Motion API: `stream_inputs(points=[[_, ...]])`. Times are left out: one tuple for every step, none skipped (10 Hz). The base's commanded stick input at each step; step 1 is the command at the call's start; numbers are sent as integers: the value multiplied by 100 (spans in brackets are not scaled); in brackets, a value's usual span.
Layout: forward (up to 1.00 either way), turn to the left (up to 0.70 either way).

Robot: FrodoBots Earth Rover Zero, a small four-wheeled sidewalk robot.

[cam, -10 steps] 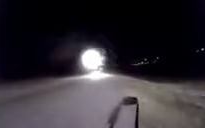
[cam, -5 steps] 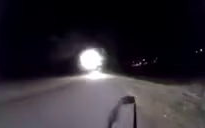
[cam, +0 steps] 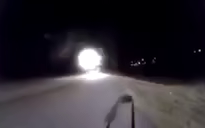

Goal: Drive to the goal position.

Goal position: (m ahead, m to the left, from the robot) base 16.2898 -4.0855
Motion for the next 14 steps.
stream_inputs(points=[[100,0],[100,0],[100,0],[100,0],[100,0],[100,0],[100,0],[100,0],[100,0],[100,0],[100,0],[100,0],[100,-11],[100,-36]])
